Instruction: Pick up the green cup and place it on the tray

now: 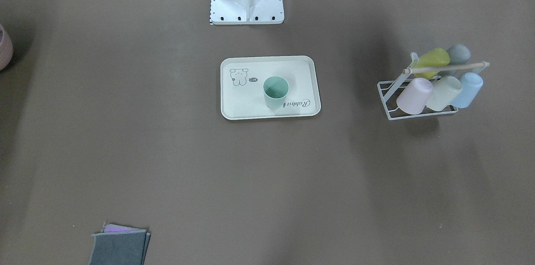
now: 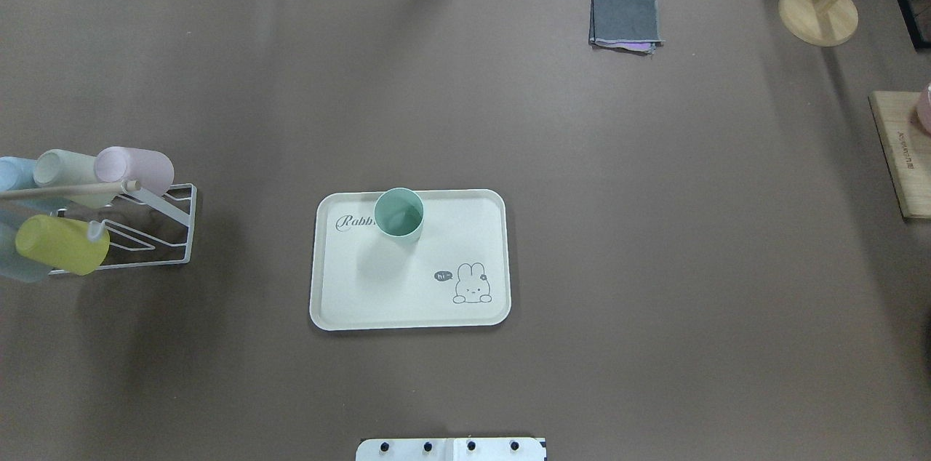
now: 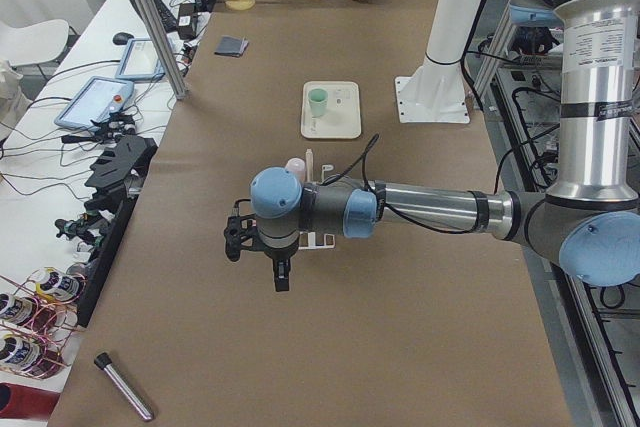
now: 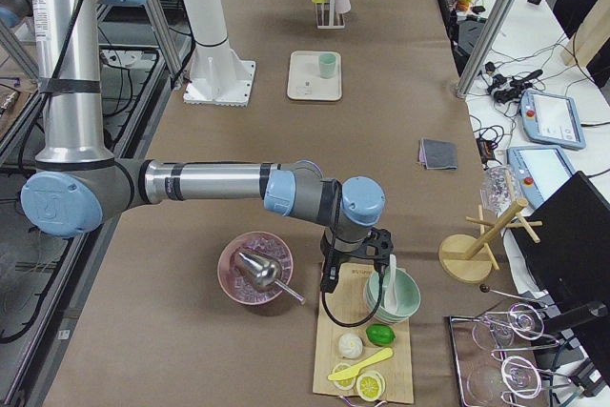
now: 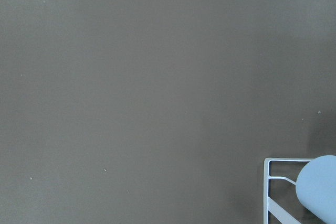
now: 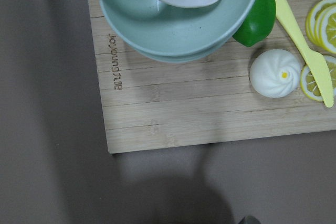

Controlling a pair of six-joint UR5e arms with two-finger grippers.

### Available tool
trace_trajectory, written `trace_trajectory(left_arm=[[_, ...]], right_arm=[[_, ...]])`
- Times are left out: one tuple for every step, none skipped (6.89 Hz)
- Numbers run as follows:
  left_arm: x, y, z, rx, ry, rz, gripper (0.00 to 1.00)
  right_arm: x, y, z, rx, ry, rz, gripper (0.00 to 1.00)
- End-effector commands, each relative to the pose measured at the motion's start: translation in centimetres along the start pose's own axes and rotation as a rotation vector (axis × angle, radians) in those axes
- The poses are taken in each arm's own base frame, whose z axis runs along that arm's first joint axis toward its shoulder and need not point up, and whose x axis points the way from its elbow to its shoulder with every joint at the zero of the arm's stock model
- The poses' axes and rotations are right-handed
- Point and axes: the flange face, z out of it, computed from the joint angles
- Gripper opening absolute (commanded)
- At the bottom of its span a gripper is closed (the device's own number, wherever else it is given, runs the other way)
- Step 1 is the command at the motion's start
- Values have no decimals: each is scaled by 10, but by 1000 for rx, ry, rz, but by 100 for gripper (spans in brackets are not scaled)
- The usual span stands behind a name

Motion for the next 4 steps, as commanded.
trace_trajectory(left_arm=[[-12,1,-9,17,0,-25,98],[-13,2,-8,15,1,-28,98],[-14,2,-9,18,0,-29,98],[-15,2,-10,19,0,-32,98]], right_arm=[[0,0,0,1,0,-1,100],[0,0,0,0,0,0,100],[-1,0,-1,1,-2,-1,100],[-1,0,-1,1,-2,1,100]])
